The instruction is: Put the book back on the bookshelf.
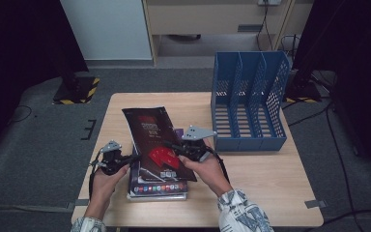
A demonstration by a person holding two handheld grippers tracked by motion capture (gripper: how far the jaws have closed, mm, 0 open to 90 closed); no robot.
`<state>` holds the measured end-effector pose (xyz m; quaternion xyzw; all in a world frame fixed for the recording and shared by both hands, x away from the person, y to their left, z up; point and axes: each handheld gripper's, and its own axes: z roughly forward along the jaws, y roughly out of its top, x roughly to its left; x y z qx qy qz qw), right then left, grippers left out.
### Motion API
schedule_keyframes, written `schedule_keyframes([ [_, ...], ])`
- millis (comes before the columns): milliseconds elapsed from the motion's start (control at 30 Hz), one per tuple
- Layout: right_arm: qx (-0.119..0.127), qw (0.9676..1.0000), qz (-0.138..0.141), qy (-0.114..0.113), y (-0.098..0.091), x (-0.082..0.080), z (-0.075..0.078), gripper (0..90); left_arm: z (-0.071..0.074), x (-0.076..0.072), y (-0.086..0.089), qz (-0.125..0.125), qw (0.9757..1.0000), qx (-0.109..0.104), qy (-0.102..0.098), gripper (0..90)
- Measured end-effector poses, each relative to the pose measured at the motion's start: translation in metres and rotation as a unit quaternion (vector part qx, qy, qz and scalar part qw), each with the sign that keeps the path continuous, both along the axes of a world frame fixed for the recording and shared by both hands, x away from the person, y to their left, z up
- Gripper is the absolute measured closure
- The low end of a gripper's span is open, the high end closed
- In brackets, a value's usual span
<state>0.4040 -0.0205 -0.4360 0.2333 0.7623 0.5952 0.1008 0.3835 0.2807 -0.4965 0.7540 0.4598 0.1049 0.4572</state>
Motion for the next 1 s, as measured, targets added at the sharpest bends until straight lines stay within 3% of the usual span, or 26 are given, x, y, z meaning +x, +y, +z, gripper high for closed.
schedule_keyframes([
  [367,-0.044,0.9989,0.011,-0.012,0.003,0.0,0.013,82.3,0.011,-0.006,0.001,0.012,0.9988,0.025,-0.04,85.1],
  [1000,-0.021,0.9996,0.018,-0.005,0.005,0.007,0.035,70.2,0.027,-0.015,0.004,0.026,0.9955,0.032,-0.085,85.5],
])
